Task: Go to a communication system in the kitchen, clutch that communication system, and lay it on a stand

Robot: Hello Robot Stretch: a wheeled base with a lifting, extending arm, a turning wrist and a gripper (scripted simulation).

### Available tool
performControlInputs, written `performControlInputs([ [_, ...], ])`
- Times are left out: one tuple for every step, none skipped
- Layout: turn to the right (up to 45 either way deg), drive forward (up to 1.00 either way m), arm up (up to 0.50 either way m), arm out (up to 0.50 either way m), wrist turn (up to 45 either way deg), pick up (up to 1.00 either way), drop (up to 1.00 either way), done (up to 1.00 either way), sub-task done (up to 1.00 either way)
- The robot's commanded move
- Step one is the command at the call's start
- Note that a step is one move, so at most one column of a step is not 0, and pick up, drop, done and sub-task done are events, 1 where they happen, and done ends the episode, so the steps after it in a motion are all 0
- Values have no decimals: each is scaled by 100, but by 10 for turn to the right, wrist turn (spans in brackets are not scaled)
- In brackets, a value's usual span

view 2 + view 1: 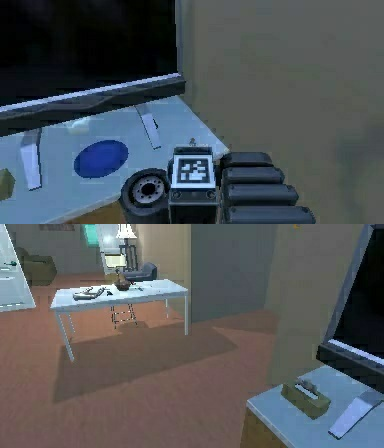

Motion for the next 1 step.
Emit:
performControlInputs([
  [0,80,0,0,0,0,0,0,0],
])
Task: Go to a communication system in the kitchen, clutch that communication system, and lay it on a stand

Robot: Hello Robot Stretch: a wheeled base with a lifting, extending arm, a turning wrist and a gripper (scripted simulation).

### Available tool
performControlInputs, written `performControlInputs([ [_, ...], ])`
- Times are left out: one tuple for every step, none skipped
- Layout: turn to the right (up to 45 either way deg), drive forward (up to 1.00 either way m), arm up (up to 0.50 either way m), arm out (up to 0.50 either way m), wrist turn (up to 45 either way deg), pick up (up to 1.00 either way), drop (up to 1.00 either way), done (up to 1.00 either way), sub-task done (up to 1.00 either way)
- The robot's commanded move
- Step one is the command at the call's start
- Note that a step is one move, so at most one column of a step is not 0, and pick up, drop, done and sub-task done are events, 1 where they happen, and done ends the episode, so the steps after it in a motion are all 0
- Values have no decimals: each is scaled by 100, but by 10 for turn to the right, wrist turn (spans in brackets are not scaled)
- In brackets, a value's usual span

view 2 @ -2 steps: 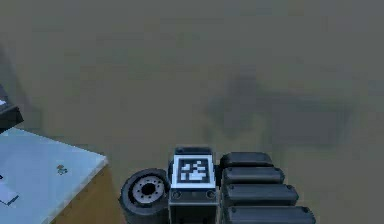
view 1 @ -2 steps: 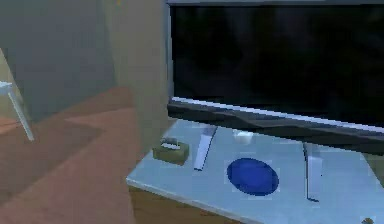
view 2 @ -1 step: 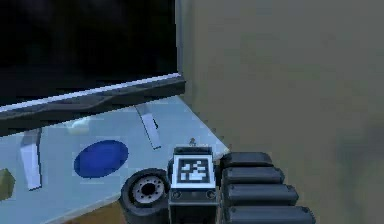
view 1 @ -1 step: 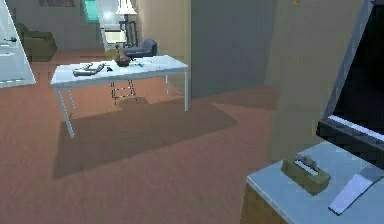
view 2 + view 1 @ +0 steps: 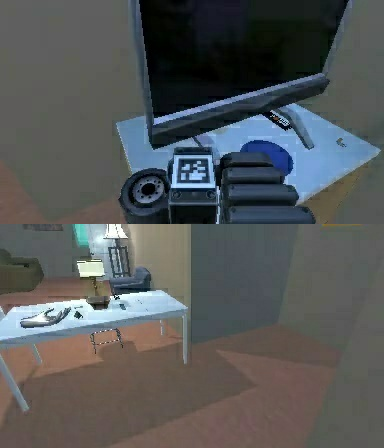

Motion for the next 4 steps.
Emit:
performControlInputs([
  [150,0,0,0,0,0,0,0,0],
  [0,15,0,0,0,0,0,0,0],
  [420,0,0,0,0,0,0,0,0],
  [0,30,0,0,0,0,0,0,0],
])
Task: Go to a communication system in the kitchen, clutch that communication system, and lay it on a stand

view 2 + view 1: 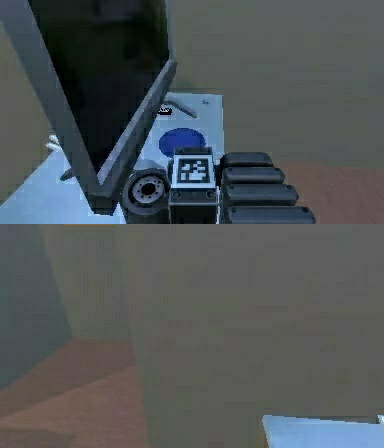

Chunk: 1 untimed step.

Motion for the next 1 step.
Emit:
performControlInputs([
  [450,0,0,0,0,0,0,0,0],
])
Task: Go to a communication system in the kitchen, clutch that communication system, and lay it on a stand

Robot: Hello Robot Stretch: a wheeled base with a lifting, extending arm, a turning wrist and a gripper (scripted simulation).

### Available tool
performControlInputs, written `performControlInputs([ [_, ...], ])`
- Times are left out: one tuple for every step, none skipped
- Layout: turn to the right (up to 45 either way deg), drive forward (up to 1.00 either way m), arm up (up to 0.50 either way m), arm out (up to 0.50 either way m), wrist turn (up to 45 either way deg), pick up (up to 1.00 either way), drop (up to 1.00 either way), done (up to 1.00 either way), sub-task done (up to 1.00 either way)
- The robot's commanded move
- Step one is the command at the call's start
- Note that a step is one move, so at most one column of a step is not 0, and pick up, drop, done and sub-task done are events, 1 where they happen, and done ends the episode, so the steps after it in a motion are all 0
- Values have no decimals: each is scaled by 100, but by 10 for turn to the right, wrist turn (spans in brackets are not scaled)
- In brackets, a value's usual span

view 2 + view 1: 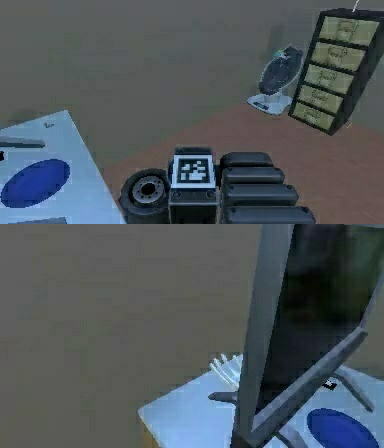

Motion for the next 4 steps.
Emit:
performControlInputs([
  [450,0,0,0,0,0,0,0,0],
  [450,0,0,0,0,0,0,0,0],
  [330,0,0,0,0,0,0,0,0],
  [-450,0,0,0,0,0,0,0,0],
])
